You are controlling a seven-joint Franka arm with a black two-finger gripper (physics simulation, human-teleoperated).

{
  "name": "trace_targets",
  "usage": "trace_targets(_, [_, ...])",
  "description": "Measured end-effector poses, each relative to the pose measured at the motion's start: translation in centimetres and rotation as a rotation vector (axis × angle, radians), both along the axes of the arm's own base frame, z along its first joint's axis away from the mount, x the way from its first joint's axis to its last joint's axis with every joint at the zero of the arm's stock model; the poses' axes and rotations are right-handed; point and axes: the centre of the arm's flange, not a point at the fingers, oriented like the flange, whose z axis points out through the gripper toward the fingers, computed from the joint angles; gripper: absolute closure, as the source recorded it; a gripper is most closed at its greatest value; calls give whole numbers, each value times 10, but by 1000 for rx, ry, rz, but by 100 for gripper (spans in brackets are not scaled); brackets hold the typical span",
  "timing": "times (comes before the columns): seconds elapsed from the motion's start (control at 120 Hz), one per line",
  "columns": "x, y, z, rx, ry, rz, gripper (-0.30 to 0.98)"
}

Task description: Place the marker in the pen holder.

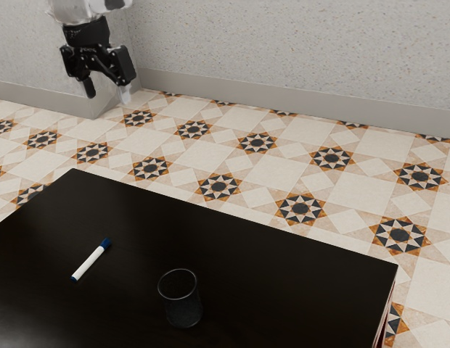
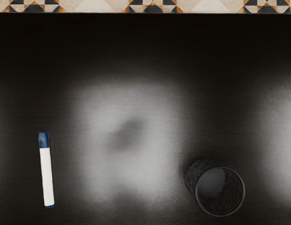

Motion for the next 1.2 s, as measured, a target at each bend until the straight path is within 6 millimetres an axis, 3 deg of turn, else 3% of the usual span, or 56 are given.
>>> trace_targets(0.042, [19, 4, -24, -11, 21, 8, 0])
trace_targets(0.117, [32, 15, -49, -11, 42, 35, 0])
trace_targets(0.183, [50, 23, -109, -21, 118, 55, 0])
trace_targets(0.3, [74, 56, -191, -18, 215, 106, 0])
trace_targets(0.333, [74, 65, -214, -6, 246, 122, 0])
trace_targets(0.45, [62, 88, -322, 42, 362, 174, 0])
trace_targets(0.542, [40, 99, -374, 65, 380, 204, 0])
trace_targets(0.725, [-32, 111, -415, 73, 298, 245, 4])
trace_targets(0.983, [-62, 133, -426, 102, 161, 241, 32])
trace_targets(1.2, [-72, 140, -439, 111, 117, 231, 42])
